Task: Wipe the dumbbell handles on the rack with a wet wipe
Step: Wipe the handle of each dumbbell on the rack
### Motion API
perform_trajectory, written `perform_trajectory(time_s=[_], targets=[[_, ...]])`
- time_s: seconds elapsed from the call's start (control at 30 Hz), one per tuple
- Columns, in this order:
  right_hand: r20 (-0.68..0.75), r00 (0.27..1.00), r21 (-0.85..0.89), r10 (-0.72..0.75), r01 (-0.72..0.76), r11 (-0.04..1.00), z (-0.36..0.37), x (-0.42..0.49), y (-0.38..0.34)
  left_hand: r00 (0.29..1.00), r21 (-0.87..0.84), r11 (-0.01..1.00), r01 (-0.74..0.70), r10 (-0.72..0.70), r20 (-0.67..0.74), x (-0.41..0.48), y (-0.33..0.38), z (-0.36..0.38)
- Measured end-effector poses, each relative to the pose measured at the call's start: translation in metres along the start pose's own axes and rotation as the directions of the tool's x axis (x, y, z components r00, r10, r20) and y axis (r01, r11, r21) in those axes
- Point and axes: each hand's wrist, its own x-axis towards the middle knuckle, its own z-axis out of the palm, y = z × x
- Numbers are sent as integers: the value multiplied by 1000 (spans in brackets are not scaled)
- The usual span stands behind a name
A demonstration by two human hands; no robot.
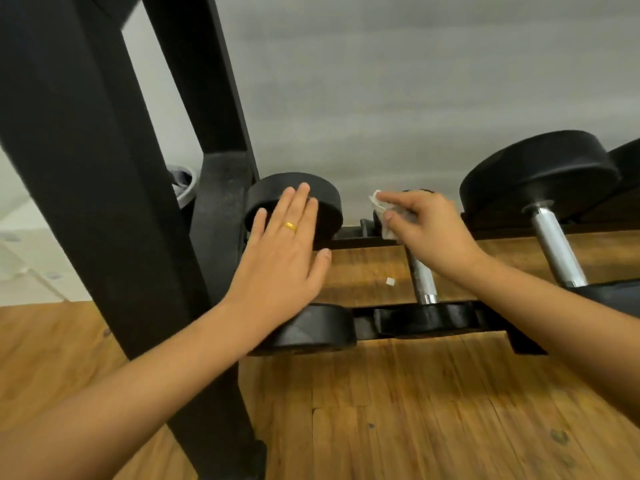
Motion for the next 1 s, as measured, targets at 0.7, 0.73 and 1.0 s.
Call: perform_trajectory(time_s=[0.7, 0.73, 1.0], targets=[[-188, 907, 349, 377, -297, 889, 98, 66, -1, 977, -214, 959, 184, -202, -65, 35, -36, 37], [-192, 902, 356, 386, -302, 884, 102, 58, 3, 976, -214, 959, 185, -204, -73, 36, -36, 38], [-274, 823, 470, 498, -337, 816, 120, 58, -1, 973, -196, 960, 200, -218, -80, 36, -34, 39]])
